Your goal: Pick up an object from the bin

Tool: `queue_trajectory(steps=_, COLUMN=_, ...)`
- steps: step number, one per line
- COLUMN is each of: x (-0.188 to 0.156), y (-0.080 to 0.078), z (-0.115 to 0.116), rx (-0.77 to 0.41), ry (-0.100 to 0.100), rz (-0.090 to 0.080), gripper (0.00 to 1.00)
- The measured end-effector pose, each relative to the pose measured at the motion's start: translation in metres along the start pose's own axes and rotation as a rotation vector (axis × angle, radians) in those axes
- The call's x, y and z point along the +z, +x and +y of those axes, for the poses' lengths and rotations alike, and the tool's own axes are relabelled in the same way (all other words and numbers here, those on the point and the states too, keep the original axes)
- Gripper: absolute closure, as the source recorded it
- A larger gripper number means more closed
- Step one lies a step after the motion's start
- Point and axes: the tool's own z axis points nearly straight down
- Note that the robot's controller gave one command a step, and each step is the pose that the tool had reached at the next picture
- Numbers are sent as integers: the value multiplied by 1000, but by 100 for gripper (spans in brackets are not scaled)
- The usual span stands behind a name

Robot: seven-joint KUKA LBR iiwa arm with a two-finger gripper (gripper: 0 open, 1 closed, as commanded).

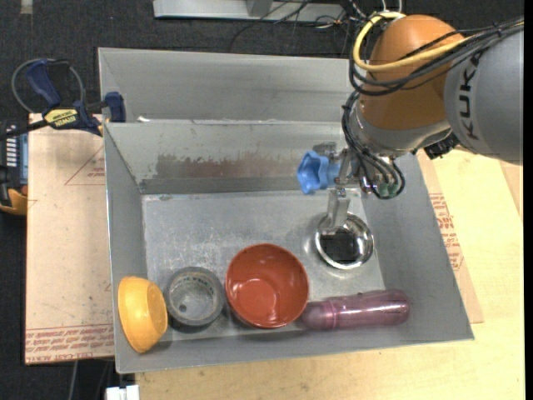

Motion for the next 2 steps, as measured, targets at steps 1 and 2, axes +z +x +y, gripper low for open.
queue_trajectory(steps=1, x=0, y=0, z=0, rx=0, ry=0, rz=0, gripper=0)
queue_trajectory(steps=2, x=-92, y=-11, z=-29, rx=-160, ry=0, rz=-3, gripper=0)
